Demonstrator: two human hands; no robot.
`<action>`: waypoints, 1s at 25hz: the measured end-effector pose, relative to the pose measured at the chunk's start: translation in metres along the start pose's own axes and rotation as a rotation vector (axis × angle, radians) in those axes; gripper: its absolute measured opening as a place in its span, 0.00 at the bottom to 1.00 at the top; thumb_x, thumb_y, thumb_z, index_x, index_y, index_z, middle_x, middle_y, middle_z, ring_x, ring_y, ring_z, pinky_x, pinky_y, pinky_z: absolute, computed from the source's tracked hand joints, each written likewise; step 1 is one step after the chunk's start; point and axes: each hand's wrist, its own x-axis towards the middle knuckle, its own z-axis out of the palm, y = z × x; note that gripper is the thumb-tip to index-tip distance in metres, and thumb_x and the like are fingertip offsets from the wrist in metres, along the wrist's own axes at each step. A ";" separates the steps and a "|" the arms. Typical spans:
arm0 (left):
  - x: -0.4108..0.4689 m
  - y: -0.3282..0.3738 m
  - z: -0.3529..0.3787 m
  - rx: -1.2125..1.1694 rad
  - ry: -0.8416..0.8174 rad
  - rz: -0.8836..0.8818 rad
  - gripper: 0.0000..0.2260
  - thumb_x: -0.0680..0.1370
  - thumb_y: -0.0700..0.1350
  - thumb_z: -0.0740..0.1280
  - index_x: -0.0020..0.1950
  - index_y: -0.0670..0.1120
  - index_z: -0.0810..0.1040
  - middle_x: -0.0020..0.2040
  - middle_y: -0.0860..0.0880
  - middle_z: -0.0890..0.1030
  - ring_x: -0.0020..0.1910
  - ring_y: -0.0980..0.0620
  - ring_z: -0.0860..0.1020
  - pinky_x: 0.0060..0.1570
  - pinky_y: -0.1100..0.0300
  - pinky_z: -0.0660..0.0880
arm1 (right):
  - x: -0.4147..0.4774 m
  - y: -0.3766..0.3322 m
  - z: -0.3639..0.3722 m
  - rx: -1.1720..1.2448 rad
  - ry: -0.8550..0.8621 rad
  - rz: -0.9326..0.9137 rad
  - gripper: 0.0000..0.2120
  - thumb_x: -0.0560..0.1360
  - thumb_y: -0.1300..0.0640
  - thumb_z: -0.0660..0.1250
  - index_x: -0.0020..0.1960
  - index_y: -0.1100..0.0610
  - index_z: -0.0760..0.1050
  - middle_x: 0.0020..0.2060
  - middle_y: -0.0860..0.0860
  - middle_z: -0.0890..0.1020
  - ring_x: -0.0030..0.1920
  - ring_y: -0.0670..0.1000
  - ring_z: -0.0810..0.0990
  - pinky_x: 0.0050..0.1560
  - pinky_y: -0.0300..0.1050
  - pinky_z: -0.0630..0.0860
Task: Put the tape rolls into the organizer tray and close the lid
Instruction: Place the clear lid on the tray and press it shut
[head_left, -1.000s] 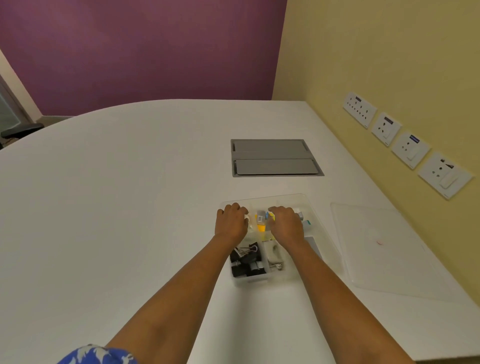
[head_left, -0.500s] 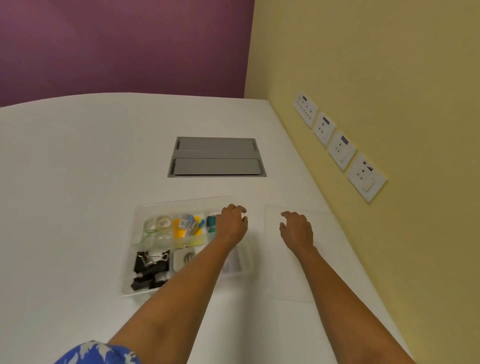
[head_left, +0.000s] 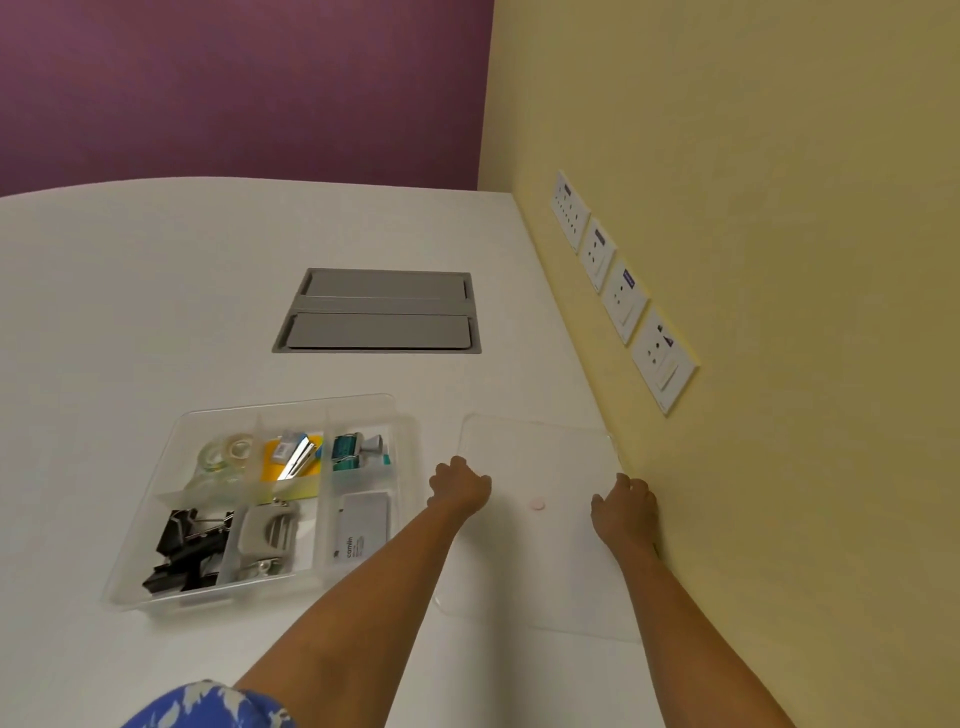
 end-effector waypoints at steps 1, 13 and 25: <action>0.000 0.000 0.001 -0.020 0.008 -0.036 0.24 0.80 0.47 0.60 0.74 0.42 0.59 0.73 0.41 0.63 0.72 0.42 0.64 0.68 0.50 0.65 | 0.001 0.002 0.001 0.006 -0.006 0.000 0.25 0.80 0.53 0.59 0.73 0.62 0.60 0.72 0.60 0.65 0.72 0.59 0.65 0.72 0.51 0.64; 0.001 -0.010 -0.024 -0.690 -0.137 -0.303 0.30 0.79 0.52 0.63 0.75 0.38 0.61 0.76 0.38 0.62 0.75 0.38 0.61 0.73 0.47 0.61 | 0.015 -0.005 -0.002 0.219 0.067 0.054 0.22 0.79 0.57 0.61 0.72 0.62 0.66 0.66 0.62 0.74 0.67 0.61 0.71 0.69 0.54 0.69; -0.010 0.031 -0.112 -0.940 0.342 -0.015 0.19 0.82 0.51 0.55 0.61 0.40 0.78 0.61 0.42 0.80 0.54 0.44 0.78 0.48 0.58 0.74 | 0.007 -0.080 -0.041 0.912 0.360 0.121 0.17 0.81 0.60 0.58 0.68 0.64 0.72 0.68 0.59 0.74 0.67 0.59 0.73 0.67 0.51 0.72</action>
